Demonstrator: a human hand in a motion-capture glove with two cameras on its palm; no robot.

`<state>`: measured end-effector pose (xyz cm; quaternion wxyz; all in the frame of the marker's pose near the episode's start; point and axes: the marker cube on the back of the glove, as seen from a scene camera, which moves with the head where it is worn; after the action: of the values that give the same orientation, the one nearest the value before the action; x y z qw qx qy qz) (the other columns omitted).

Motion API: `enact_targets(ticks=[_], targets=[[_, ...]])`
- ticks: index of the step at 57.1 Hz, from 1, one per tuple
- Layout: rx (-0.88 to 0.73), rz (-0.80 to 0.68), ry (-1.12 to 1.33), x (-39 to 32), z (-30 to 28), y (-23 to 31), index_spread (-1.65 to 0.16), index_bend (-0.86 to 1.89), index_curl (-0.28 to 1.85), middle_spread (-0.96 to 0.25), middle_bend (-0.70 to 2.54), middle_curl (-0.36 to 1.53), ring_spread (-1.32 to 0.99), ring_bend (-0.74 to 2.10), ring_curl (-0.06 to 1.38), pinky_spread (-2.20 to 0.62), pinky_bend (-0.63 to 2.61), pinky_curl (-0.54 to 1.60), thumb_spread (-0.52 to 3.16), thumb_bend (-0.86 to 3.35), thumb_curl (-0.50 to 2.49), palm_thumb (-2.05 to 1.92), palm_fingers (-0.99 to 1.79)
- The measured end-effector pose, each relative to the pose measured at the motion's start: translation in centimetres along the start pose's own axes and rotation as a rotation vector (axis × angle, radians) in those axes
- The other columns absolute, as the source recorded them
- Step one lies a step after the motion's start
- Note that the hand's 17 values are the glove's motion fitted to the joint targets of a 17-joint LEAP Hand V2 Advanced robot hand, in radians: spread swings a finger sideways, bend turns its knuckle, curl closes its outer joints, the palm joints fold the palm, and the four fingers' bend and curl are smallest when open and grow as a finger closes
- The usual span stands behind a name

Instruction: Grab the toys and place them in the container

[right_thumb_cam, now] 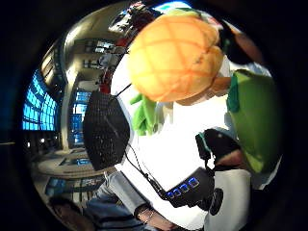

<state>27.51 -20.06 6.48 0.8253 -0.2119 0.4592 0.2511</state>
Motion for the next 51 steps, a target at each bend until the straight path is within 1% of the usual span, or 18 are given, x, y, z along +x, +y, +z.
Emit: enact_targets(ticks=[1, 3, 6, 7, 9, 10, 11, 12, 15, 20, 24, 32, 37, 40, 42, 46, 48, 51], targets=[[0.002, 0.0, 0.0, 0.0, 0.1, 0.0, -0.3, 0.42, 0.42, -0.02, 0.19, 0.25, -0.05, 0.18, 0.12, 0.0, 0.61, 0.36, 1.3, 0.4, 0.31, 0.32, 0.17], [0.019, -0.001, -0.003, 0.1, 0.3, -0.1, -0.29, 0.43, 0.42, -0.02, 0.19, 0.26, -0.05, 0.2, 0.12, -0.01, 0.62, 0.35, 1.31, 0.41, 0.32, 0.35, 0.23], [0.057, 0.002, 0.002, -0.1, 0.3, -0.2, -0.28, 0.36, 0.41, -0.03, 0.28, 0.29, -0.09, 0.31, 0.15, -0.05, 0.63, 0.35, 1.34, 0.44, 0.33, 0.4, 0.44], [0.066, 0.002, 0.011, -0.2, 0.2, -0.3, -0.28, 0.35, 0.41, -0.03, 0.29, 0.29, -0.09, 0.33, 0.15, -0.06, 0.63, 0.34, 1.35, 0.45, 0.33, 0.41, 0.46], [0.079, -0.002, 0.04, -0.4, 0.1, -0.4, -0.27, 0.28, 0.41, -0.05, 0.35, 0.32, -0.13, 0.45, 0.18, -0.11, 0.66, 0.36, 1.39, 0.49, 0.34, 0.46, 0.61], [0.085, -0.007, 0.058, -0.5, 0.1, -0.5, -0.27, 0.27, 0.41, -0.06, 0.35, 0.32, -0.14, 0.46, 0.18, -0.13, 0.66, 0.35, 1.4, 0.5, 0.35, 0.47, 0.61], [0.091, -0.015, 0.074, -0.6, 0.1, -0.5, -0.26, 0.21, 0.39, -0.06, 0.35, 0.33, -0.17, 0.58, 0.23, -0.17, 0.73, 0.38, 1.42, 0.52, 0.36, 0.51, 0.75], [0.099, -0.025, 0.089, -0.7, 0.1, -0.5, -0.26, 0.16, 0.38, -0.07, 0.33, 0.32, -0.18, 0.65, 0.24, -0.19, 0.76, 0.38, 1.42, 0.54, 0.37, 0.53, 0.8], [0.121, -0.052, 0.115, -1.0, 0.2, -0.6, -0.25, 0.12, 0.37, -0.09, 0.31, 0.33, -0.23, 0.8, 0.3, -0.25, 0.82, 0.41, 1.41, 0.56, 0.41, 0.6, 0.86], [0.156, -0.081, 0.127, -1.4, -0.1, -0.4, -0.25, 0.14, 0.38, -0.12, 0.34, 0.37, -0.28, 0.94, 0.38, -0.31, 0.88, 0.46, 1.4, 0.61, 0.45, 0.68, 0.89], [0.178, -0.094, 0.101, -1.7, -0.8, -0.2, -0.24, 0.19, 0.41, -0.14, 0.38, 0.4, -0.31, 0.96, 0.41, -0.34, 0.9, 0.49, 1.26, 0.55, 0.49, 0.69, 0.83], [0.26, -0.132, 0.023, -2.9, -3.2, 0.9, -0.24, 0.27, 0.48, -0.18, 0.46, 0.48, -0.36, 1.0, 0.46, -0.38, 0.92, 0.52, 1.07, 0.52, 0.58, 0.74, 0.81], [0.255, -0.201, -0.053, -5.2, -6.0, 2.2, -0.23, 0.33, 0.54, -0.21, 0.53, 0.53, -0.38, 1.04, 0.49, -0.39, 0.93, 0.54, 0.96, 0.51, 0.63, 0.76, 0.78], [0.242, -0.215, -0.095, -7.8, -7.5, 3.6, -0.23, 0.37, 0.58, -0.22, 0.56, 0.57, -0.4, 1.06, 0.51, -0.4, 0.95, 0.55, 0.9, 0.5, 0.66, 0.76, 0.75], [0.266, -0.256, -0.102, -9.7, -8.3, 4.2, -0.23, 0.38, 0.61, -0.23, 0.58, 0.59, -0.4, 1.08, 0.52, -0.4, 0.96, 0.56, 0.87, 0.5, 0.68, 0.77, 0.73], [0.337, -0.409, -0.103, -14.1, -9.2, 4.6, -0.23, 0.43, 0.66, -0.24, 0.61, 0.64, -0.41, 1.1, 0.55, -0.41, 0.99, 0.58, 0.81, 0.5, 0.72, 0.77, 0.69], [0.333, -0.483, -0.117, -16.3, -9.3, 4.7, -0.23, 0.44, 0.68, -0.25, 0.63, 0.66, -0.42, 1.12, 0.56, -0.41, 1.01, 0.59, 0.78, 0.5, 0.74, 0.78, 0.67], [0.268, -0.577, -0.13, -19.5, -9.1, 4.9, -0.23, 0.47, 0.72, -0.26, 0.66, 0.7, -0.42, 1.15, 0.59, -0.41, 1.03, 0.6, 0.73, 0.49, 0.76, 0.77, 0.65]])
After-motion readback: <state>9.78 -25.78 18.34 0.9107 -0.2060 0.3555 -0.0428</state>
